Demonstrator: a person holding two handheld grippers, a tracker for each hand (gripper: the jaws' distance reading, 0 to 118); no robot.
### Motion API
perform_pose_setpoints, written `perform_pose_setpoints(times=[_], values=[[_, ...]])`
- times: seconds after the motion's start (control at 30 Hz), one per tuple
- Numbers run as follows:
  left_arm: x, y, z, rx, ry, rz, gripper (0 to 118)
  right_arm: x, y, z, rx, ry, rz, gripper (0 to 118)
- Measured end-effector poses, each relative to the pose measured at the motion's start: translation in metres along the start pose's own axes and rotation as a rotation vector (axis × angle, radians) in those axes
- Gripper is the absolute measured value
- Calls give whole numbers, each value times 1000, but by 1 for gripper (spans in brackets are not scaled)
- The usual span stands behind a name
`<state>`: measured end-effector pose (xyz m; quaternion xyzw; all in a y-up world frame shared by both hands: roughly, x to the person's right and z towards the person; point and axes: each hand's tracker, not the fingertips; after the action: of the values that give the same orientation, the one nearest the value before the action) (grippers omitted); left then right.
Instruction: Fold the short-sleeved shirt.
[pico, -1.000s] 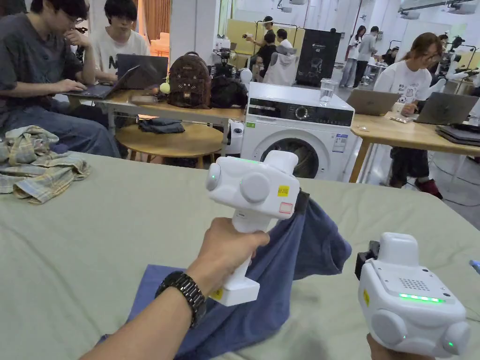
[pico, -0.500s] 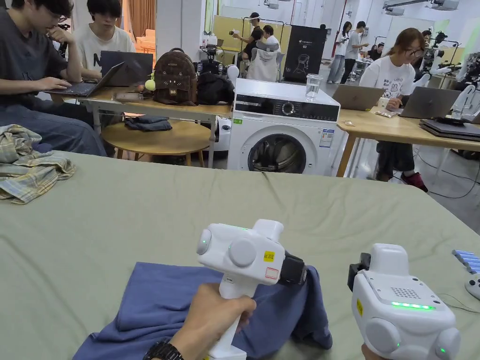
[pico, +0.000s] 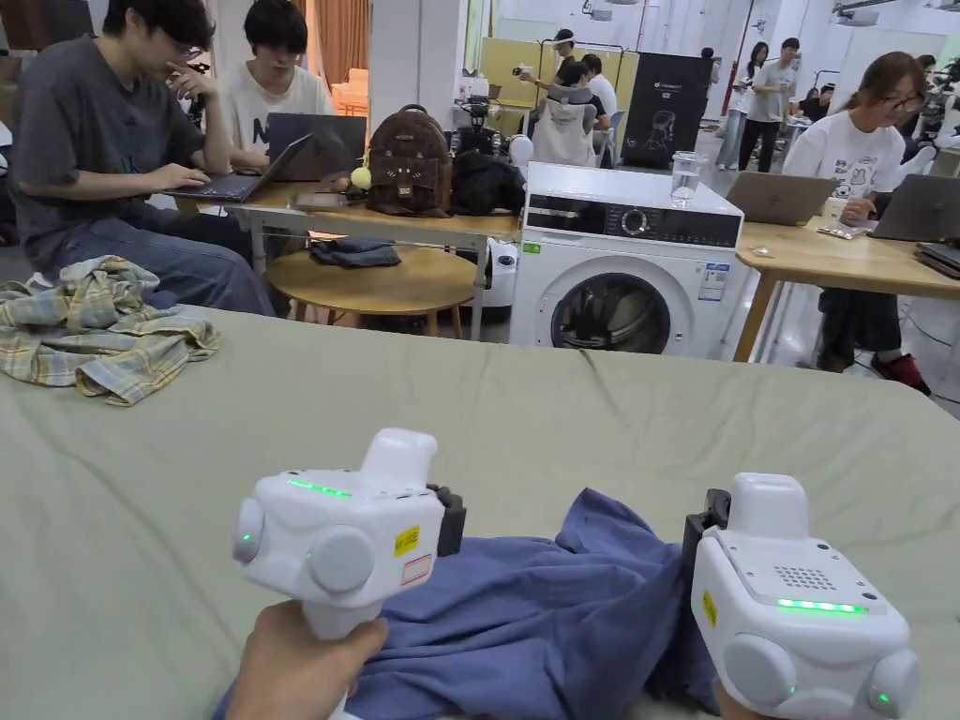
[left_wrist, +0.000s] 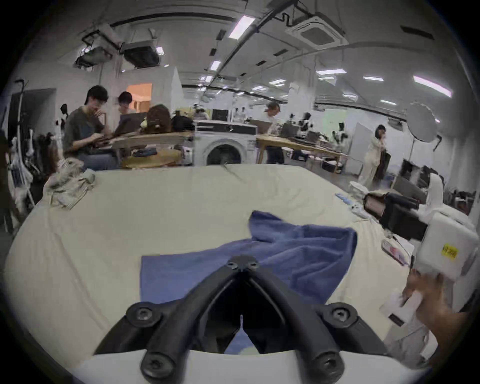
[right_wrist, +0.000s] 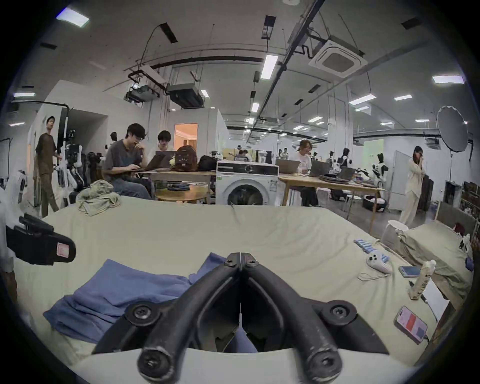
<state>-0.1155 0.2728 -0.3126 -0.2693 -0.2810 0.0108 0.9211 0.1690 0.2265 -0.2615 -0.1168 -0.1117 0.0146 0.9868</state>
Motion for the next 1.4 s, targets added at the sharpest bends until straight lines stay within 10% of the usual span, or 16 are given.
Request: perform_pose_setpoints(times=[0.4, 0.53, 0.73, 0.93, 1.0, 1.17, 1.3, 1.4], values=[[-92, -34, 14, -305, 149, 200, 0, -17, -14, -12, -55, 56, 23, 0], [-112, -52, -5, -434, 199, 267, 76, -17, -20, -16, -76, 60, 22, 0], [-116, -98, -58, -634, 282, 231, 77, -10, -26, -15, -101, 50, 28, 0], [-73, -96, -50, -546, 328, 13, 44, 20, -25, -12, -131, 3, 28, 0], [-76, -92, -48, -522, 336, 20, 0, 34, -26, -13, -166, -9, 14, 0], [-112, -90, -27, -462, 242, 205, 0, 63, -38, -17, -285, -15, 2, 0], [-110, -89, -24, -439, 249, 203, 0, 70, -58, -28, -445, 66, 13, 46], [-110, -90, -27, -443, 255, 193, 0, 64, -80, -46, -534, 105, 55, 53]])
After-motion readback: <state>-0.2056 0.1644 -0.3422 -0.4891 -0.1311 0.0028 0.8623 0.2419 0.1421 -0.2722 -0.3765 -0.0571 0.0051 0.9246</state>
